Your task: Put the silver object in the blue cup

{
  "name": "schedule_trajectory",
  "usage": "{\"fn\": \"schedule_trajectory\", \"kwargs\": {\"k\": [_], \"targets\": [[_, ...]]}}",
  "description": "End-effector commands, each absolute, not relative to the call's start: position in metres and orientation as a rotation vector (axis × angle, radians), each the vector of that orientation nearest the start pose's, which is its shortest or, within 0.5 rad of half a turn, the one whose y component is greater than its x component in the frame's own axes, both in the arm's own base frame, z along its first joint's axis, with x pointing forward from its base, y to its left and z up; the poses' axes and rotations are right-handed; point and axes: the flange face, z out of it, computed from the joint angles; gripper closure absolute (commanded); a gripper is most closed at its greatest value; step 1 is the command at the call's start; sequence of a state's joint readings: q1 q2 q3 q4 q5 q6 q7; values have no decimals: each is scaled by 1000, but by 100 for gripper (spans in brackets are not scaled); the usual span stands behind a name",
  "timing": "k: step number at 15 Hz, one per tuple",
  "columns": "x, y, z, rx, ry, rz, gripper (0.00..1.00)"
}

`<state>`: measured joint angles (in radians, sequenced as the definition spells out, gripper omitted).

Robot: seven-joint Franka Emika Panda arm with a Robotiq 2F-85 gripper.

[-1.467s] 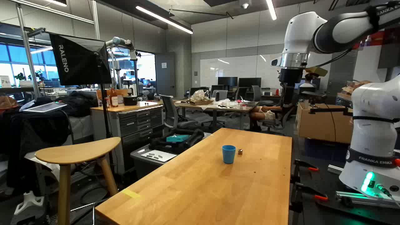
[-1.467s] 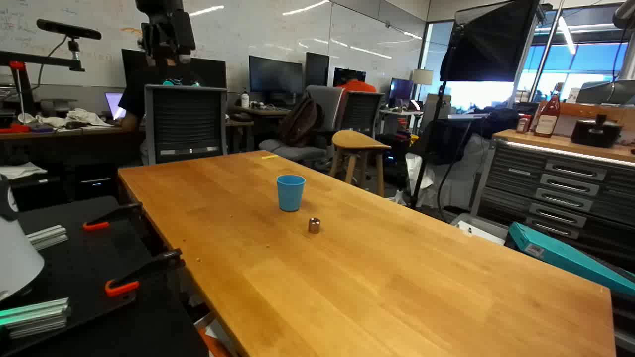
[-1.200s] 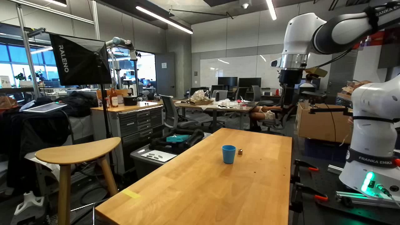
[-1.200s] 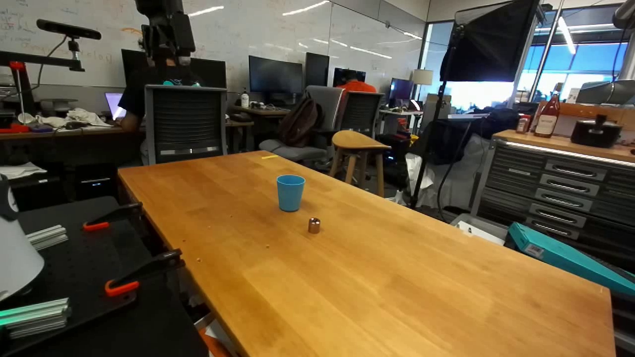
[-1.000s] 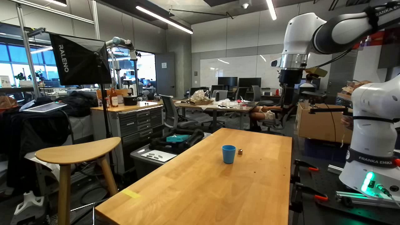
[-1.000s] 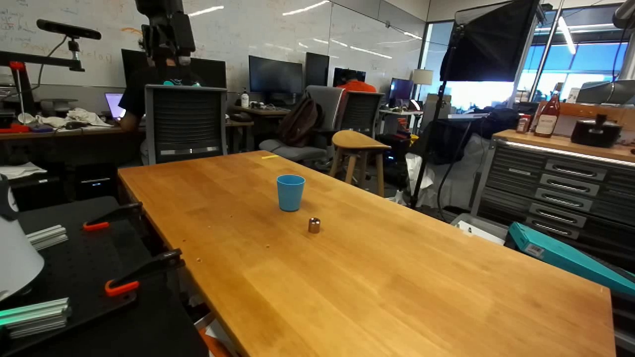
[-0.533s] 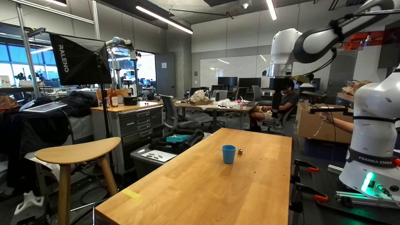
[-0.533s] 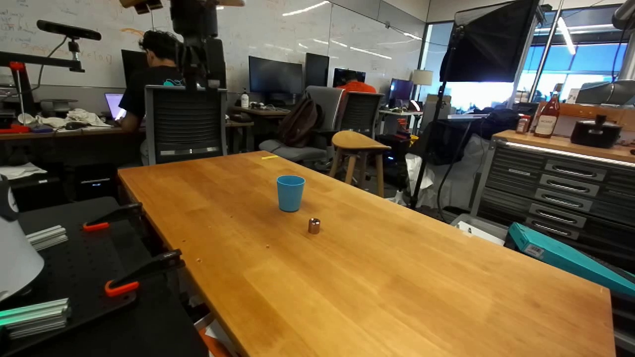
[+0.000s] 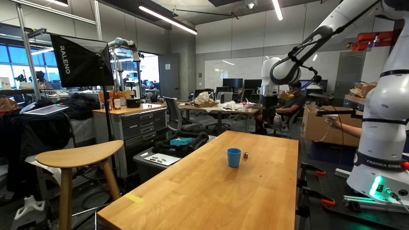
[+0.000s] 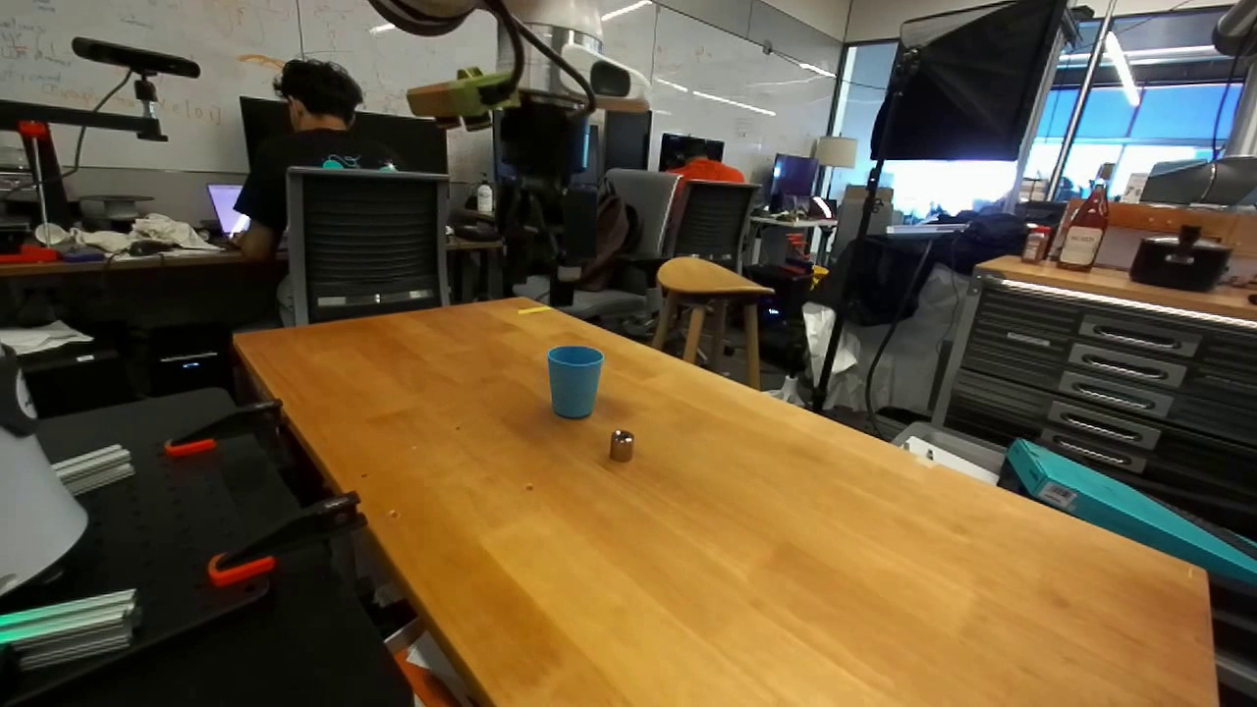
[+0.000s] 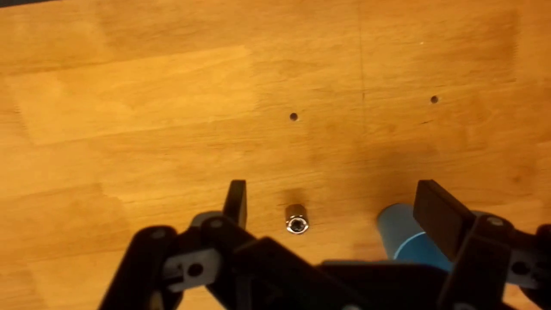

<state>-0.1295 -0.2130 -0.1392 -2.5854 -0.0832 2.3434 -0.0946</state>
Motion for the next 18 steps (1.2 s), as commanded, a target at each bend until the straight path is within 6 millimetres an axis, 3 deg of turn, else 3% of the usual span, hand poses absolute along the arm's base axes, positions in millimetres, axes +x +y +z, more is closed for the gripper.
{"fn": "schedule_trajectory", "kwargs": {"k": [1,4,5,6,13,18], "targets": [[417,-122,323,-3168,193,71,0],[420,-126,312,-3168,198,107,0],[425,-110,295,-3197,203,118,0],[436,-111,284,-3214,200,87,0],[483,-67,216,-3243,240,83,0],[498,-78,190,-3249,340,166,0]]}}
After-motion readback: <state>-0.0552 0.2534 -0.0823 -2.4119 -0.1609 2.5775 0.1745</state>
